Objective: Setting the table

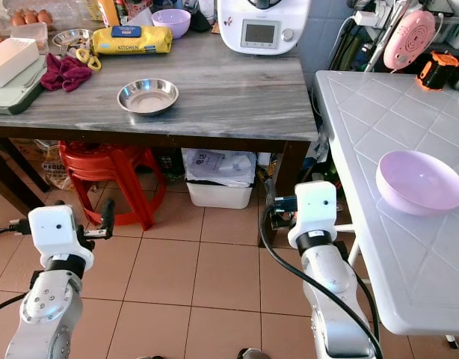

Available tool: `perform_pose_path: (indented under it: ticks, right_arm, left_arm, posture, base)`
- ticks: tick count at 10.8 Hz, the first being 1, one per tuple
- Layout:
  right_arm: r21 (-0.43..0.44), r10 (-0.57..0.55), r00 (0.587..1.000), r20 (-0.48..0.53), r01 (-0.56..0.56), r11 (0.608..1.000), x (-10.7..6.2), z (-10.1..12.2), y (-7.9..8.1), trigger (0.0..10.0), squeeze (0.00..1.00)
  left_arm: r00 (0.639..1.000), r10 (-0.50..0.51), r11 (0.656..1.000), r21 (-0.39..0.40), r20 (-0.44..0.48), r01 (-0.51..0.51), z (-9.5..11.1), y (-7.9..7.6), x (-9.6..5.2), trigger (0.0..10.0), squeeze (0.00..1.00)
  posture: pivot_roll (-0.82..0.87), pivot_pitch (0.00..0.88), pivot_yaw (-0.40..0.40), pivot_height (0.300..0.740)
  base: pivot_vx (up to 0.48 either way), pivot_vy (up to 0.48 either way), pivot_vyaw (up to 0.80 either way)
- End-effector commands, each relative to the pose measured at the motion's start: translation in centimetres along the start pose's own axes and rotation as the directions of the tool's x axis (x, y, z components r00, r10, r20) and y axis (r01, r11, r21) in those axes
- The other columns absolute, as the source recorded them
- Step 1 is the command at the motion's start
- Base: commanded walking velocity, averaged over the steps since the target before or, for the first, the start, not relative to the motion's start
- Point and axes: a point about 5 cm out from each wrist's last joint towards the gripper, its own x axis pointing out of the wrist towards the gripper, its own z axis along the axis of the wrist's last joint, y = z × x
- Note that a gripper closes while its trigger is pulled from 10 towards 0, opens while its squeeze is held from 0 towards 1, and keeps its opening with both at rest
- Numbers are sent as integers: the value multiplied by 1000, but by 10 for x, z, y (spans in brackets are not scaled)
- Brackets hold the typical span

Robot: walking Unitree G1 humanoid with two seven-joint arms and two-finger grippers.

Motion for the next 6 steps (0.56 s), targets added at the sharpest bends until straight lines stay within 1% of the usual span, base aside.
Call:
perform_pose_path:
  ticks: [1, 6]
  right_arm:
    - [1, -11, 1000, -11, 11, 1000, -1, -1, -1, 10000, 0]
    - [10, -19, 1000, -20, 19, 1000, -3, -4, 0, 10000, 0]
  left_arm:
    - [1000, 8, 1000, 14, -27, -8, -4, 2, -2, 10000, 0]
    - [999, 8, 1000, 29, -47, -7, -5, 3, -2, 10000, 0]
  posture:
    - [-91, 177, 0, 740]
    - [-86, 183, 8, 740]
  base:
    - [0, 0, 0]
    - [0, 0, 0]
